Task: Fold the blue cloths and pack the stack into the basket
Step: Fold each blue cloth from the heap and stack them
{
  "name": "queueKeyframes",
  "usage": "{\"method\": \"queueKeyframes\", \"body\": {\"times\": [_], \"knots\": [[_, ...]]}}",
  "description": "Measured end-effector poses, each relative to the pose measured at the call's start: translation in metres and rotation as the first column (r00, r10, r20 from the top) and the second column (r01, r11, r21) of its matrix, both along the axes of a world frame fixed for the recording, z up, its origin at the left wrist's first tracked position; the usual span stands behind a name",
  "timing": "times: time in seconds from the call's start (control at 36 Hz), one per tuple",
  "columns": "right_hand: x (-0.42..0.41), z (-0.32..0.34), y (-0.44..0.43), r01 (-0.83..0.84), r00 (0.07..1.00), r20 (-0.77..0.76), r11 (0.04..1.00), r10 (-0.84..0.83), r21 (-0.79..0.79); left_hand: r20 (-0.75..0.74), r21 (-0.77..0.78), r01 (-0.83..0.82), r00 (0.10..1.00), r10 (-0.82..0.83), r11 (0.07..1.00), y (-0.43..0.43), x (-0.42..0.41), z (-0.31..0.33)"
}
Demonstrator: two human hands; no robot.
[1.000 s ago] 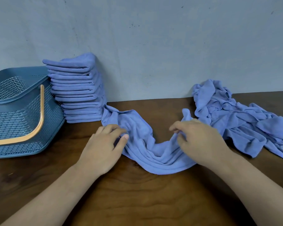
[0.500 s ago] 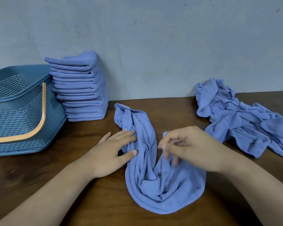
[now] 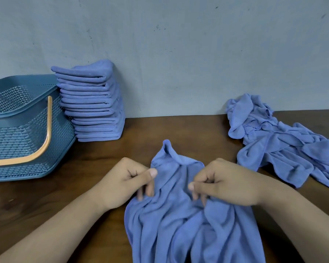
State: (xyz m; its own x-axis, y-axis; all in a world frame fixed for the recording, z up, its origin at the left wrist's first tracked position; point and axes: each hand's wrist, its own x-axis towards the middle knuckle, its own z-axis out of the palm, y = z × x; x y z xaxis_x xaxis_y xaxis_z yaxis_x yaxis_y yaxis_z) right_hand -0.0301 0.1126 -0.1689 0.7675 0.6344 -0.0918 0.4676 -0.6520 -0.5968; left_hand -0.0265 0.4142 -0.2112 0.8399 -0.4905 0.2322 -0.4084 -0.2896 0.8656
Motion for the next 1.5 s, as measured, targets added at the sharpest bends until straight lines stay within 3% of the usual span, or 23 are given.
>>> {"method": "queueKeyframes", "body": {"times": [0.08, 0.17, 0.22, 0.33, 0.44, 0.56, 0.67, 0.75, 0.81, 0.86, 0.94, 1.0, 1.06, 1.14, 1.25, 1.31, 1.39, 1.5], "knots": [[-0.003, 0.002, 0.0, 0.008, 0.998, -0.06, 0.994, -0.001, 0.106, 0.197, 0.026, -0.169, 0.967, 0.16, 0.985, -0.002, 0.003, -0.004], [0.009, -0.013, -0.002, 0.113, 0.97, 0.189, 0.974, -0.151, 0.196, 0.322, 0.119, -0.338, 0.903, 0.286, 0.934, -0.007, 0.008, -0.005], [0.017, -0.023, -0.003, 0.102, 0.902, 0.412, 0.99, -0.131, 0.093, 0.351, 0.24, -0.377, 0.893, 0.283, 0.894, -0.01, 0.008, -0.005], [0.026, -0.043, -0.001, 0.043, 0.893, 0.45, 0.997, -0.006, -0.071, 0.383, 0.459, -0.334, 0.91, 0.156, 0.823, -0.012, 0.009, -0.011], [0.032, -0.055, 0.005, 0.091, 0.9, 0.433, 0.994, -0.059, -0.053, 0.269, 0.327, -0.345, 0.926, 0.263, 0.88, -0.011, 0.012, -0.014], [0.039, -0.06, 0.003, 0.151, 0.921, 0.334, 0.973, -0.203, 0.176, 0.091, 0.15, -0.352, 0.936, 0.341, 0.924, -0.01, 0.013, -0.009], [0.048, -0.06, -0.002, 0.363, 0.827, 0.335, 0.884, -0.451, 0.295, -0.032, -0.071, -0.451, 0.893, 0.45, 0.89, -0.004, 0.018, -0.007], [0.051, -0.059, -0.009, 0.538, 0.733, 0.43, 0.836, -0.527, 0.109, -0.037, -0.103, -0.605, 0.795, 0.605, 0.789, 0.001, 0.023, -0.006], [0.051, -0.06, -0.012, 0.584, 0.741, 0.433, 0.811, -0.513, -0.039, -0.006, -0.045, -0.686, 0.727, 0.686, 0.726, 0.008, 0.027, -0.005], [0.052, -0.062, -0.013, 0.589, 0.755, 0.409, 0.804, -0.512, -0.082, 0.017, 0.013, -0.715, 0.699, 0.715, 0.699, 0.014, 0.029, -0.007], [0.05, -0.06, -0.012, 0.524, 0.747, 0.46, 0.851, -0.48, 0.037, 0.124, 0.066, -0.731, 0.681, 0.722, 0.679, 0.018, 0.028, -0.009], [0.047, -0.058, -0.009, 0.394, 0.802, 0.436, 0.91, -0.409, 0.129, 0.304, 0.128, -0.724, 0.679, 0.668, 0.678, 0.017, 0.023, -0.003], [0.041, -0.057, -0.004, 0.3, 0.872, 0.386, 0.952, -0.301, 0.064, 0.455, 0.223, -0.708, 0.683, 0.571, 0.67, 0.012, 0.014, 0.006], [0.039, -0.063, -0.004, 0.27, 0.912, 0.354, 0.952, -0.205, -0.143, 0.418, 0.446, -0.623, 0.78, 0.466, 0.642, 0.001, 0.001, 0.012], [0.05, -0.059, -0.016, 0.354, 0.906, 0.315, 0.913, -0.282, -0.2, 0.388, 0.615, -0.509, 0.86, 0.331, 0.602, 0.003, 0.002, 0.002], [0.056, -0.059, -0.022, 0.409, 0.893, 0.292, 0.888, -0.343, -0.209, 0.294, 0.676, -0.412, 0.911, 0.29, 0.611, 0.008, 0.008, -0.002], [0.065, -0.065, -0.03, 0.495, 0.833, 0.362, 0.856, -0.418, -0.149, 0.206, 0.656, -0.368, 0.927, 0.312, 0.659, 0.018, 0.021, -0.015], [0.061, -0.059, -0.03, 0.441, 0.8, 0.43, 0.896, -0.419, 0.053, 0.395, 0.518, -0.586, 0.81, 0.433, 0.624, 0.028, 0.03, -0.011]]}}
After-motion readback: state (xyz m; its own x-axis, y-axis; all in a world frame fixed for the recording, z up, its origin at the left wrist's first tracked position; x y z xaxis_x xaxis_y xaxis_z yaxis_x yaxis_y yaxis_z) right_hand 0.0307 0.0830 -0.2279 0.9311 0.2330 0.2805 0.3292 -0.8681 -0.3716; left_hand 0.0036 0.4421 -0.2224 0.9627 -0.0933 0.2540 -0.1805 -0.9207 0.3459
